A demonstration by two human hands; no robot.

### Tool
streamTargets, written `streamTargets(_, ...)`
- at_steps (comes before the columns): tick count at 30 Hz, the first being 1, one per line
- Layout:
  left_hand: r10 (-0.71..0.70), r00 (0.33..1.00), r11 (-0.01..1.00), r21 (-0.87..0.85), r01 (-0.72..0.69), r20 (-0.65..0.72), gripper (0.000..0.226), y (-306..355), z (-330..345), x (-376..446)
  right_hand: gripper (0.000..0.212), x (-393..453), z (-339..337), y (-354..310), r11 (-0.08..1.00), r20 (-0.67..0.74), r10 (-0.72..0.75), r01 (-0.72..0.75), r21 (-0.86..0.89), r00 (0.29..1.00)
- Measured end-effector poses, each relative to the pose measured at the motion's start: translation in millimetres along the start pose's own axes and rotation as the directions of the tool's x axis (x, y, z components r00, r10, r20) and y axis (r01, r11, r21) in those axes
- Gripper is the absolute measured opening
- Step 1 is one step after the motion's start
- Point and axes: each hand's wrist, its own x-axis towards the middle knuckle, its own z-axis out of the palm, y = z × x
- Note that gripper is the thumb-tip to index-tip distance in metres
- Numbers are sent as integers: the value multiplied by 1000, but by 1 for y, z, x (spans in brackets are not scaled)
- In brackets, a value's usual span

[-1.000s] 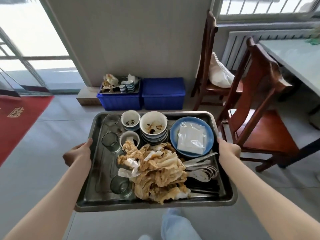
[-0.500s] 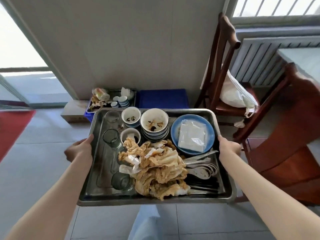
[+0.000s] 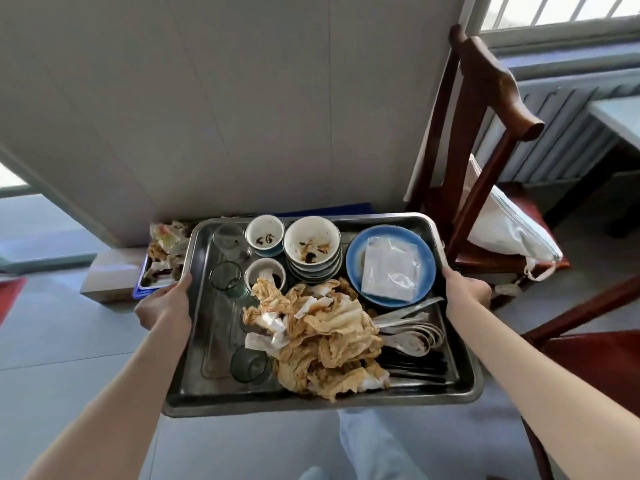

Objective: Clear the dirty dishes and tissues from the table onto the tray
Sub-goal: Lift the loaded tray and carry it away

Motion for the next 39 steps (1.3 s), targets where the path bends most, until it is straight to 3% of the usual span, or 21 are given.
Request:
streamTargets(6,42,999,999,-8,-42,-4,38,7,117,35,45,80,86,-44,999,11,-31,31,13,999)
streamTargets(10,76,997,997,-11,-77,-24,34,14,184,57,32,124,136,-61,999,6,-12,12,32,1000)
streamTargets(14,13,1000,1000,-5,-13,-13,35,15,249,89,32,166,182,-67,1000,-3,-1,1,28,1000)
streamTargets(17,14,999,999,31,-15,33,32,7,299,118,43,198,220,-66,1000,-23,-7,7,-2,1000)
streamTargets(20,22,999,999,24,-23,38,41,-3,344,143,32,229,260,-61,999,-16,-41,41,3,999)
streamTargets(25,67,993,998,3,-67,102,30,-10,412,182,48,278,325,-46,999,-29,-29,29,-26,999)
streamTargets(30,169,981,984,47,-175,98,36,-30,464,223,39,318,384,-29,999,-34,-26,27,44,999)
streamTargets(36,133,983,990,31,-138,130,45,-70,506,268,49,361,432,3,998,-25,-14,15,60,1000)
streamTargets(39,106,980,986,107,-125,167,58,-89,523,287,53,381,448,21,998,-19,2,-1,57,1000)
